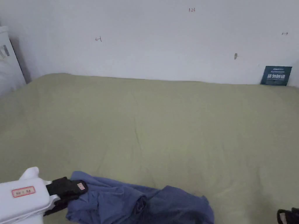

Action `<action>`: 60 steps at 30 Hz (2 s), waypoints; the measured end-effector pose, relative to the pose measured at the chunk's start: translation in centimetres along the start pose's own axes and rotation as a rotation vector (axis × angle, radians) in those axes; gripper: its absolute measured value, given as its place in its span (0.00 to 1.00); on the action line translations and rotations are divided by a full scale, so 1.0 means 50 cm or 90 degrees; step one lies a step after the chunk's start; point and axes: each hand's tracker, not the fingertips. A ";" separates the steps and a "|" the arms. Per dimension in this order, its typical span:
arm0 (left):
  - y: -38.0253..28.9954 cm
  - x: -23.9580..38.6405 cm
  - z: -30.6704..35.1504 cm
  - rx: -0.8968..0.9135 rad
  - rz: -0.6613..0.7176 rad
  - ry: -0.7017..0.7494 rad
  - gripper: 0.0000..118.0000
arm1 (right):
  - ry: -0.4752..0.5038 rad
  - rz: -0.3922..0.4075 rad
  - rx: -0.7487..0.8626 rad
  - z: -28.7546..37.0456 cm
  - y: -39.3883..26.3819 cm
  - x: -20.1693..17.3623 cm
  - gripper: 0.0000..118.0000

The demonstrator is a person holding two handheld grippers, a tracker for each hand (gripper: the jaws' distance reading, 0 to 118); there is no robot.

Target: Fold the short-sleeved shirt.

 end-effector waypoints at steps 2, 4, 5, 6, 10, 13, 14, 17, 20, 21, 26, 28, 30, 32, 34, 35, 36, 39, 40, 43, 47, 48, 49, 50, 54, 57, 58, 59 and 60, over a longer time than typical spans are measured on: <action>0.001 0.031 0.038 0.021 -0.039 0.048 0.13 | 0.012 0.008 0.000 -0.005 0.003 -0.013 0.00; 0.000 0.041 0.046 0.017 -0.056 0.062 0.13 | 0.016 0.013 -0.003 -0.014 0.001 -0.019 0.00; 0.000 0.045 0.034 0.007 -0.051 0.056 0.13 | 0.019 0.016 -0.006 -0.017 -0.001 -0.022 0.00; -0.006 0.055 0.028 -0.002 -0.054 0.053 0.13 | 0.019 0.018 -0.008 -0.019 -0.002 -0.025 0.00; -0.055 0.151 -0.041 -0.056 -0.113 0.000 0.13 | 0.021 0.021 -0.016 -0.016 -0.005 -0.037 0.00; -0.101 0.233 -0.109 -0.110 -0.156 -0.044 0.13 | 0.019 0.019 -0.016 -0.016 -0.010 -0.029 0.00; -0.119 0.256 -0.135 -0.127 -0.166 -0.056 0.13 | 0.018 0.018 -0.016 -0.015 -0.011 -0.027 0.00; -0.169 0.301 -0.209 -0.179 -0.196 -0.098 0.13 | 0.011 0.014 -0.019 -0.016 -0.018 -0.017 0.00; -0.198 0.303 -0.271 -0.224 -0.187 -0.123 0.45 | 0.006 0.007 -0.027 -0.023 -0.028 -0.006 0.00; -0.201 0.293 -0.279 -0.228 -0.173 -0.122 0.70 | 0.005 0.006 -0.031 -0.025 -0.030 -0.005 0.00; -0.197 0.221 -0.258 -0.215 -0.116 -0.145 0.78 | 0.003 0.001 -0.042 -0.027 -0.039 -0.001 0.00; -0.194 0.200 -0.246 -0.209 -0.122 -0.164 0.61 | 0.001 0.002 -0.048 -0.033 -0.037 -0.002 0.00; -0.196 0.198 -0.257 -0.214 -0.151 -0.141 0.32 | 0.000 0.006 -0.050 -0.040 -0.035 -0.005 0.00; -0.215 0.197 -0.291 -0.241 -0.183 -0.120 0.11 | 0.004 0.006 -0.051 -0.045 -0.033 -0.012 0.00; -0.256 0.201 -0.334 -0.285 -0.166 -0.166 0.08 | 0.016 0.007 -0.048 -0.050 -0.034 -0.024 0.00; -0.274 0.196 -0.355 -0.307 -0.151 -0.185 0.07 | 0.020 0.008 -0.047 -0.053 -0.035 -0.029 0.00; -0.306 0.190 -0.381 -0.330 -0.147 -0.201 0.00 | 0.027 0.010 -0.049 -0.057 -0.033 -0.043 0.00; -0.376 0.171 -0.435 -0.380 -0.178 -0.236 0.00 | 0.034 0.017 -0.065 -0.077 -0.037 -0.058 0.00; -0.389 0.184 -0.429 -0.377 -0.180 -0.223 0.00 | 0.034 0.021 -0.070 -0.087 -0.038 -0.060 0.00; -0.387 0.201 -0.431 -0.405 -0.232 -0.188 0.00 | 0.039 0.032 -0.084 -0.107 -0.035 -0.074 0.00; -0.336 0.228 -0.355 -0.383 -0.168 -0.177 0.00 | 0.064 0.051 -0.082 -0.122 -0.021 -0.099 0.00; -0.313 0.233 -0.320 -0.371 -0.169 -0.183 0.00 | 0.084 0.052 -0.077 -0.125 -0.014 -0.109 0.00; -0.273 0.222 -0.296 -0.336 -0.179 -0.215 0.00 | 0.115 0.046 -0.071 -0.129 -0.005 -0.118 0.00; -0.245 0.222 -0.258 -0.312 -0.177 -0.229 0.00 | 0.144 0.040 -0.067 -0.134 0.003 -0.126 0.00; -0.104 0.170 -0.124 -0.190 -0.161 -0.201 0.00 | 0.306 -0.002 -0.068 -0.198 0.038 -0.169 0.00; -0.036 0.112 -0.090 -0.128 -0.173 -0.118 0.00 | 0.450 -0.056 -0.127 -0.298 0.042 -0.186 0.00; -0.020 0.089 -0.093 -0.128 -0.164 -0.089 0.00 | 0.490 -0.076 -0.151 -0.334 0.040 -0.195 0.00; -0.011 0.069 -0.098 -0.140 -0.151 -0.086 0.00 | 0.505 -0.088 -0.162 -0.364 0.036 -0.201 0.00; -0.008 0.051 -0.110 -0.150 -0.143 -0.099 0.00 | 0.529 -0.093 -0.185 -0.399 0.030 -0.204 0.00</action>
